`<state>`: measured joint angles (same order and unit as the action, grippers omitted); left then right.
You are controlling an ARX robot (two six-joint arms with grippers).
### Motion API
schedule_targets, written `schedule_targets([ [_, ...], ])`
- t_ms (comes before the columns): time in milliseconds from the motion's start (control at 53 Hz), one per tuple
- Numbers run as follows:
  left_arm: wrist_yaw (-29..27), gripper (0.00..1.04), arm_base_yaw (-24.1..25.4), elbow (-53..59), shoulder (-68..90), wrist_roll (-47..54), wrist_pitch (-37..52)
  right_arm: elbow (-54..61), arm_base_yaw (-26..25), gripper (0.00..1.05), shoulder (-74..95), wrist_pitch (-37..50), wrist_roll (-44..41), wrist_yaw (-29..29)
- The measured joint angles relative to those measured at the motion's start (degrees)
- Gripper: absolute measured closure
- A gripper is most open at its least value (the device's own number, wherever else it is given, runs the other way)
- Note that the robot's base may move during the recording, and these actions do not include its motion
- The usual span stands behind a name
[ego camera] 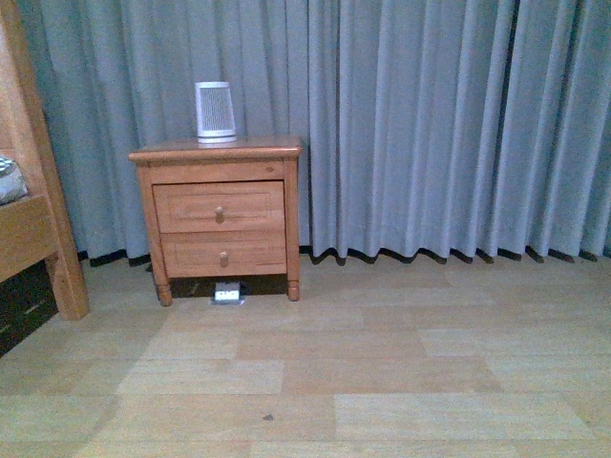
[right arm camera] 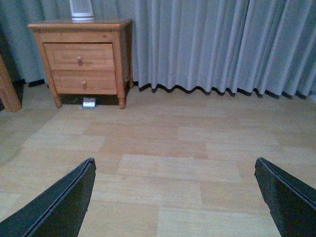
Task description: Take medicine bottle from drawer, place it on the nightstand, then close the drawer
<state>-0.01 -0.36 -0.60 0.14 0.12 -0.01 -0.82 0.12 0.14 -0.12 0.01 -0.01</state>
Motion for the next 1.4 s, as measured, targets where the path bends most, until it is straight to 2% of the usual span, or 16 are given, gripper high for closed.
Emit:
schedule_targets([
  [1395, 0.0, 0.07, 0.0, 0.0, 0.0, 0.0, 0.0, 0.0, 0.0, 0.07, 0.02, 0.0, 0.0, 0.0],
])
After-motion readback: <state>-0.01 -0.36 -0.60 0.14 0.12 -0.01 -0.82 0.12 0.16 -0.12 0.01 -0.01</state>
